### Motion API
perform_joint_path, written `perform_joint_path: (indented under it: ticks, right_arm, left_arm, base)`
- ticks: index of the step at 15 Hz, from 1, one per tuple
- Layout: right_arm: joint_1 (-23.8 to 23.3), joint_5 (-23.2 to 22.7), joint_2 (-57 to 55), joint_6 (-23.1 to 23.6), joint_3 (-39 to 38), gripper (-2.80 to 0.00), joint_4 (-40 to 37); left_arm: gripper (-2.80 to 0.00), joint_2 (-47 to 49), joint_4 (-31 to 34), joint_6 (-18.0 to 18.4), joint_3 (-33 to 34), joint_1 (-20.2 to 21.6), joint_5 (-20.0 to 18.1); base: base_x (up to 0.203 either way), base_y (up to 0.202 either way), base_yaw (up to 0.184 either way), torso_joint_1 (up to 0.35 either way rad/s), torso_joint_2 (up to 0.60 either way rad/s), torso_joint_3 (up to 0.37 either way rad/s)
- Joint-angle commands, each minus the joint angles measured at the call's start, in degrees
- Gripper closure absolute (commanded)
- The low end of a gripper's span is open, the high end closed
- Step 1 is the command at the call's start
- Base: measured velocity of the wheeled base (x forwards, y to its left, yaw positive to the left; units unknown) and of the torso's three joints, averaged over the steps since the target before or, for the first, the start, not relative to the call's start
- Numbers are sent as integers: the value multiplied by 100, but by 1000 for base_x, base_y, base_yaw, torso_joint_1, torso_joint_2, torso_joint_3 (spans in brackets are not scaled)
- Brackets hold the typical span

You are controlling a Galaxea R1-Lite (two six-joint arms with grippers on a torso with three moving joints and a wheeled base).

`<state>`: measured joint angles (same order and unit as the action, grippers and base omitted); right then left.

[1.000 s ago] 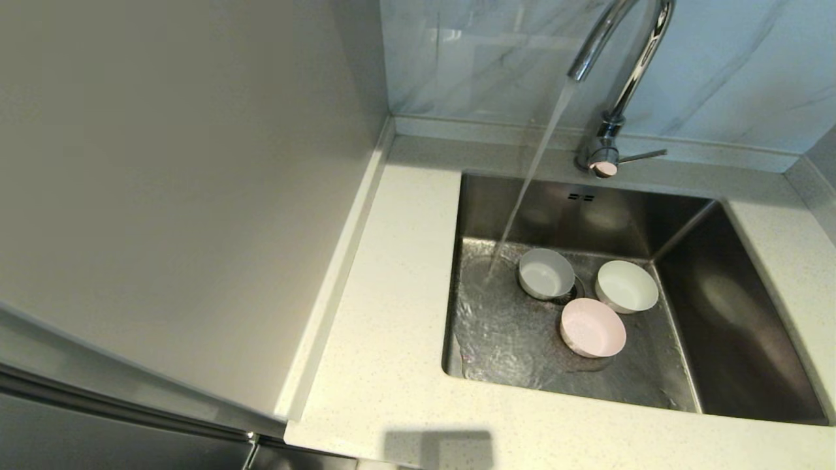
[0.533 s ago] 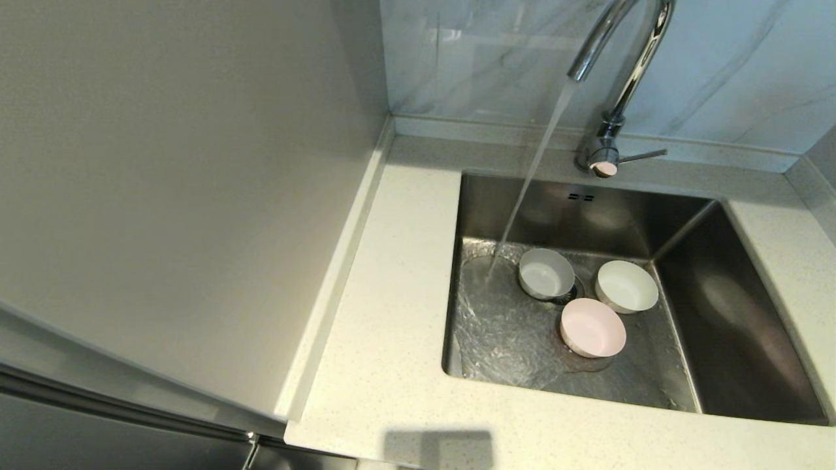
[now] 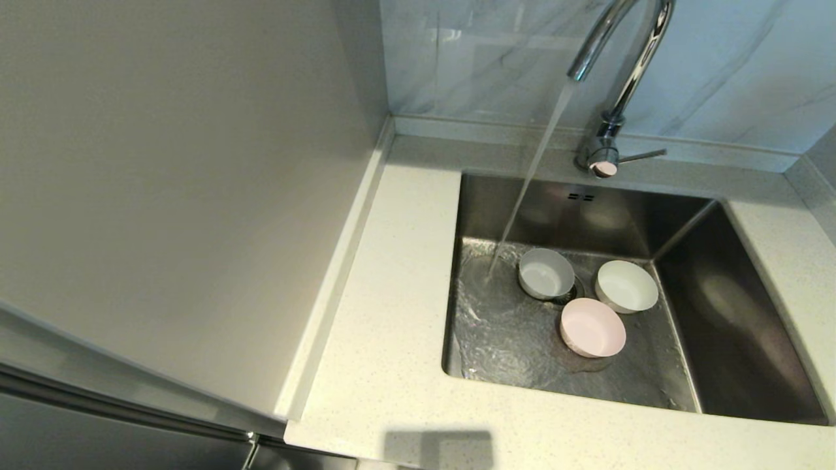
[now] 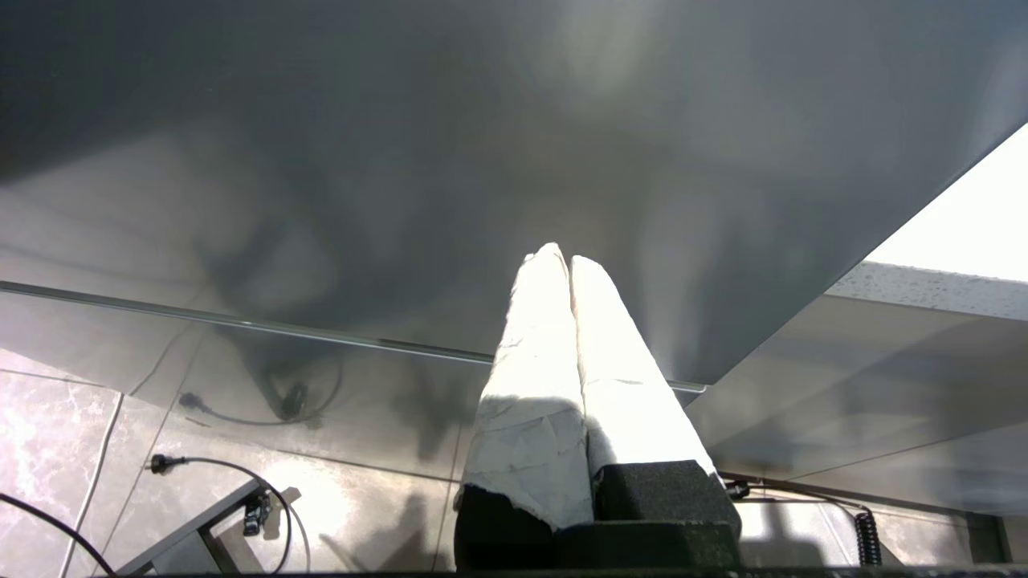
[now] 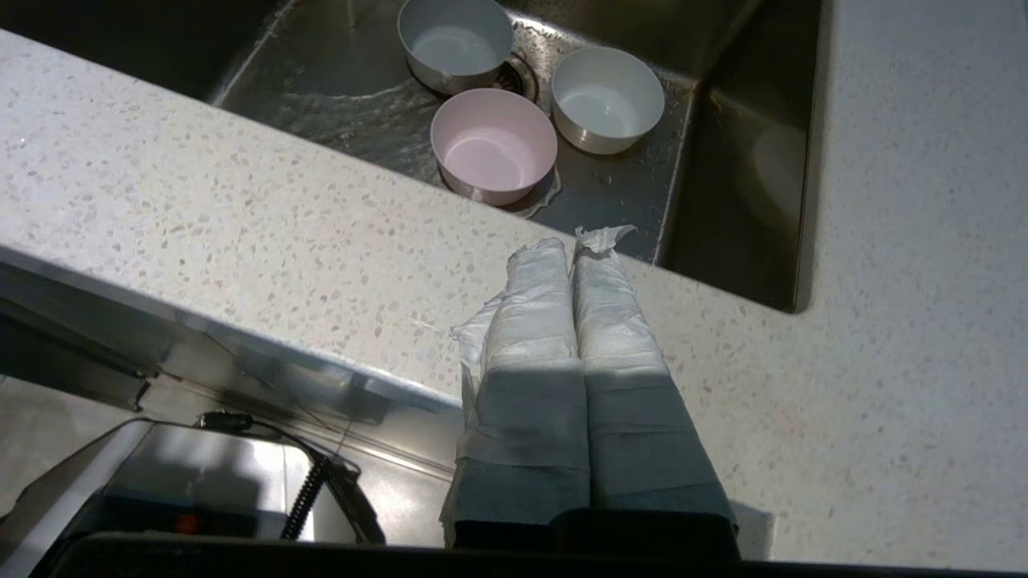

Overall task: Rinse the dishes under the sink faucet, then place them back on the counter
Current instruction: Wait for the water to rinse the bowl

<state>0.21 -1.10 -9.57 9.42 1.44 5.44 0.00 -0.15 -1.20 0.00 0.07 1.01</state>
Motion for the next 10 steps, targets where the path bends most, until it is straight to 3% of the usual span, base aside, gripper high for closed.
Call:
perform_joint_path:
  ticks: [1,5,10]
  right_arm:
    - [2,-14,-1374,90,354,0,211]
    - [-143,-38,-3805,188,2009,0,298]
    - [-223,-22,-6467,-35,4367,0,464]
  left_arm:
    - [0,-18,-2,-3,0,1,4]
    - [0,-18,-2,-3,0,1,4]
    - [0,-18,-2,-3,0,1,4]
  base:
    - [0,0,0,0,0,0]
    - [0,0,0,0,0,0]
    - [0,0,0,0,0,0]
